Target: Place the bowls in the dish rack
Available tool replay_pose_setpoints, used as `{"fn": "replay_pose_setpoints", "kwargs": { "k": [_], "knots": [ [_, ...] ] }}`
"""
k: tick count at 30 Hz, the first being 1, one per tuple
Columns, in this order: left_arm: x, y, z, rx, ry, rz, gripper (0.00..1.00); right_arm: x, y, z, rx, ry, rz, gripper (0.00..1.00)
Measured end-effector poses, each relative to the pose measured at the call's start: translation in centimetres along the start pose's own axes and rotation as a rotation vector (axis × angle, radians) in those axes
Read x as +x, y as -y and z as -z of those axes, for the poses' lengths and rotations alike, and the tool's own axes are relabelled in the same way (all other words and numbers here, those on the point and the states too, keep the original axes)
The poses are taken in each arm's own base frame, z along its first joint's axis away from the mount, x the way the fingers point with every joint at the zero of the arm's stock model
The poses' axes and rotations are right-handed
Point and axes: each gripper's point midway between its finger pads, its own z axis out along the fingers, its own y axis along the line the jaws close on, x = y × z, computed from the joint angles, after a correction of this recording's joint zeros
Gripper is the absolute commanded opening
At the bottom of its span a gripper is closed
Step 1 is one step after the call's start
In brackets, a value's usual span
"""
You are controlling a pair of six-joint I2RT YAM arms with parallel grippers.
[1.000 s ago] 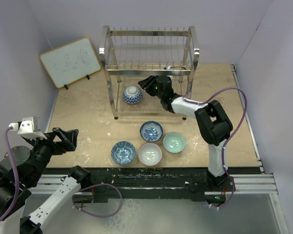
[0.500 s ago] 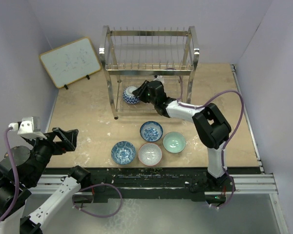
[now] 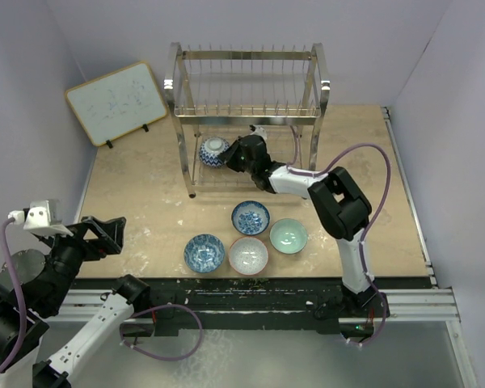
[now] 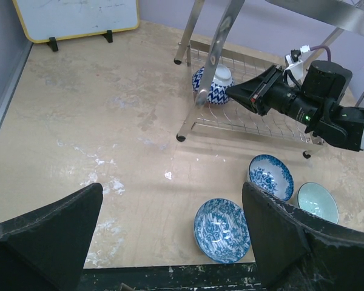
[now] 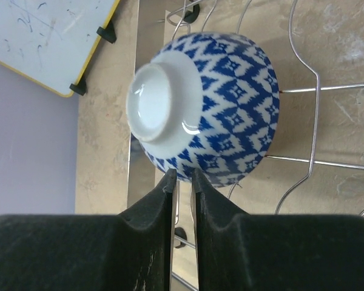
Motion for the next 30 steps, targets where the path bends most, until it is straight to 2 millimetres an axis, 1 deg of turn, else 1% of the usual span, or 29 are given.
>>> {"fn": "replay_pose_setpoints", "kwargs": {
  "k": [4,6,10,12,17,20,24,28,30],
  "knots": [
    [0.1,-0.2,0.3,-0.002,0.003,0.001,0.99,0.5,0.5,-0.8,0.003,-0.001,-0.01,0.18],
    [0.1,-0.3,0.3,-0.004,0.004,0.001,0.99,0.6,0.5,-1.6,0.0,0.003,-0.017,0.18],
    [0.1,-0.4,0.3,-0.008,0.006,0.001,0.99,0.2,0.4,-2.7,-0.005,0.018,-0.024,0.18],
    [0.1,-0.4,0.3,-0.011,0.006,0.001,0.99,-0.2,0.2,-3.0,-0.007,0.031,-0.029,0.18],
    [0.1,-0.6,0.3,-0.02,0.005,-0.001,0.99,-2.3,-0.6,-3.7,-0.02,0.082,-0.038,0.18],
    [0.1,-0.7,0.3,-0.024,0.005,-0.003,0.99,-3.3,-0.6,-3.8,-0.016,0.111,-0.042,0.18],
    [0.1,-0.7,0.3,-0.026,0.005,-0.003,0.99,-4.2,-0.7,-4.4,-0.023,0.129,-0.045,0.18],
    [0.1,-0.7,0.3,-0.027,0.006,-0.003,0.99,-4.5,-0.7,-4.7,-0.034,0.141,-0.039,0.18],
    [0.1,-0.8,0.3,-0.028,0.006,-0.003,0.99,-4.3,-0.4,-4.5,-0.039,0.146,-0.036,0.18]
  ]
}}
